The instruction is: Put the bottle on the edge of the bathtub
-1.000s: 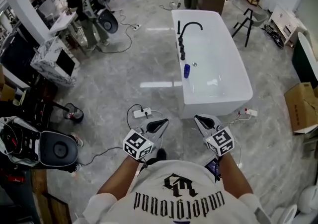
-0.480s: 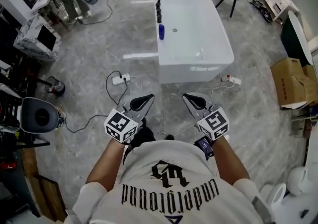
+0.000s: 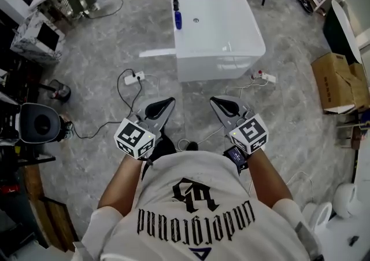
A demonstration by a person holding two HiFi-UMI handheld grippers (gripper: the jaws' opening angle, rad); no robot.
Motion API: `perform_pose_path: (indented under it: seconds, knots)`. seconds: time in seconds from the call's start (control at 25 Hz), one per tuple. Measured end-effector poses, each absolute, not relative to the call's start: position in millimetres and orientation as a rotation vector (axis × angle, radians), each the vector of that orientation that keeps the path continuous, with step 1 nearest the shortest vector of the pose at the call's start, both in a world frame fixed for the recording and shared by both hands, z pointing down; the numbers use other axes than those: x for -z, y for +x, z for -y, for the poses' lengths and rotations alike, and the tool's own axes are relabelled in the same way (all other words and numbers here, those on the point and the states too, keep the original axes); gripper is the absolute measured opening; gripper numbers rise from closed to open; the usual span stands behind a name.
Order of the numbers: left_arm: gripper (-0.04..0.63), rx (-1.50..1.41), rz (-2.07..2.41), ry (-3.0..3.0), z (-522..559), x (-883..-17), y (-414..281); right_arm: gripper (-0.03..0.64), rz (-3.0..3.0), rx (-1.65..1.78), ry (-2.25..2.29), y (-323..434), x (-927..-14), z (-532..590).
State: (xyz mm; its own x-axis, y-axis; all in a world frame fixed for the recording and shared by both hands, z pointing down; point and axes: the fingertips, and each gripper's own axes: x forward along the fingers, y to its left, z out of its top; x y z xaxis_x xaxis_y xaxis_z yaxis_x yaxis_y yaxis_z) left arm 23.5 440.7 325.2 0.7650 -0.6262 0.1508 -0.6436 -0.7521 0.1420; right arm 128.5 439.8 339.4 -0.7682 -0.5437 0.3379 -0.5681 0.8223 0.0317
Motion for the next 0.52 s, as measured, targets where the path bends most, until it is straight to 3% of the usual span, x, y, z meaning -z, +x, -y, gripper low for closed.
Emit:
perform_pose_path:
  seconds: [0.52]
  knots:
    - [0.009,-0.154,1.035,2.791,-450,-320,14,0.002,2.696,-0.070,0.795,117,-334,-449]
